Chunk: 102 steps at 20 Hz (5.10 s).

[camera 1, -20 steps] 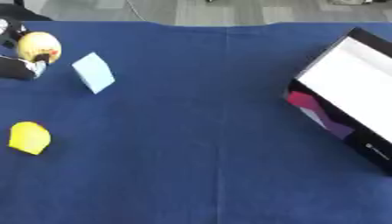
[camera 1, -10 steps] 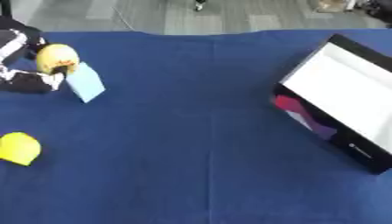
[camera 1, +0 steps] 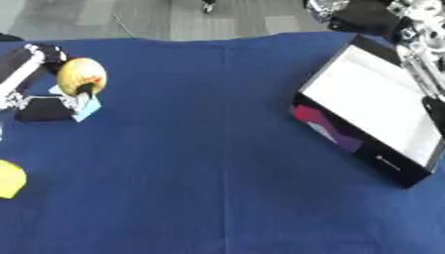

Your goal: Pick up the objects with one hand, pass them to the other hand, and then place them into the box on the other side of the table.

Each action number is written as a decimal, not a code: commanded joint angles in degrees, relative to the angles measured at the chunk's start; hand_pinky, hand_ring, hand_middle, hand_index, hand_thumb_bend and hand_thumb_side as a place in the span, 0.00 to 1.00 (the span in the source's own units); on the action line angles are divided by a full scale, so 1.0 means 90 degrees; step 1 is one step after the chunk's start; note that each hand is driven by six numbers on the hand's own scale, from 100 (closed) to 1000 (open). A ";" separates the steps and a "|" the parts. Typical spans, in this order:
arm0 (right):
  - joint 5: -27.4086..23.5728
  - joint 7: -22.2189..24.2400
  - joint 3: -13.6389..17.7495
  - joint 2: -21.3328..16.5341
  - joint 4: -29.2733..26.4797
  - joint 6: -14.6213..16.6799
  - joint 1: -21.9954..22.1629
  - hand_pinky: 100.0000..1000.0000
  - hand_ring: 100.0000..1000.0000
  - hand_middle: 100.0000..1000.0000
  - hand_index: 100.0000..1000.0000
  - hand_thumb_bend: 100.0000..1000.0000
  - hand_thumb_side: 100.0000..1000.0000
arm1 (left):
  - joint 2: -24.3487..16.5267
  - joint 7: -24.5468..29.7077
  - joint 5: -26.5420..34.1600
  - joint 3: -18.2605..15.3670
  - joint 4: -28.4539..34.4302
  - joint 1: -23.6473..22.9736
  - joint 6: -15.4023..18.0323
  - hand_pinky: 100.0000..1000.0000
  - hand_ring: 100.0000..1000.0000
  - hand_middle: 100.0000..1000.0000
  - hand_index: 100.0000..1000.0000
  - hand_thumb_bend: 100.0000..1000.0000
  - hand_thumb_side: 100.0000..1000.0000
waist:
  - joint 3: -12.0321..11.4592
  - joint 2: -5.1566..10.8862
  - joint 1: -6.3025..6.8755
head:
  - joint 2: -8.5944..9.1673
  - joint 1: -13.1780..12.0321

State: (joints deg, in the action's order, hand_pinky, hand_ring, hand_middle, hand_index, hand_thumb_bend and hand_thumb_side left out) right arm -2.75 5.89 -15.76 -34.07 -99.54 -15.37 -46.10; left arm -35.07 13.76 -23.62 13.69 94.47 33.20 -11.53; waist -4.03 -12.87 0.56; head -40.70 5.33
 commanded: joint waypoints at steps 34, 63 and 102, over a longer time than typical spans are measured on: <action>0.0862 0.1724 -0.1002 0.1087 0.0297 0.0124 -0.0895 0.89 0.79 0.83 0.87 0.05 0.17 | 0.1254 -0.1108 -0.0174 0.0290 -0.0170 0.0213 0.0863 0.74 0.68 0.59 0.53 0.00 0.18 | -0.0053 0.0242 -0.0062 | -0.0091 0.0205; 0.1004 0.2252 -0.1243 0.1250 0.0135 -0.0219 -0.0989 0.89 0.80 0.83 0.89 0.05 0.20 | 0.1789 -0.1217 -0.0133 0.0545 0.0034 0.0496 0.1590 0.74 0.68 0.58 0.54 0.00 0.21 | -0.0162 0.0211 -0.0094 | -0.0096 0.0302; 0.1258 0.2105 -0.1261 0.1204 0.0247 -0.0091 -0.0936 0.88 0.64 0.50 0.59 0.00 0.00 | 0.1957 -0.1171 0.0066 0.0697 0.0446 0.0560 0.1814 0.74 0.68 0.59 0.54 0.00 0.19 | -0.0178 0.0164 -0.0066 | -0.0097 0.0455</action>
State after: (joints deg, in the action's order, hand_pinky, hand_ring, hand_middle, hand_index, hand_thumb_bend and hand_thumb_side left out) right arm 8.01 24.68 -27.29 -22.07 -96.78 -16.56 -53.89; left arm -17.53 3.58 -23.22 20.34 96.89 36.78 4.46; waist -5.57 -12.83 0.27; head -41.68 9.26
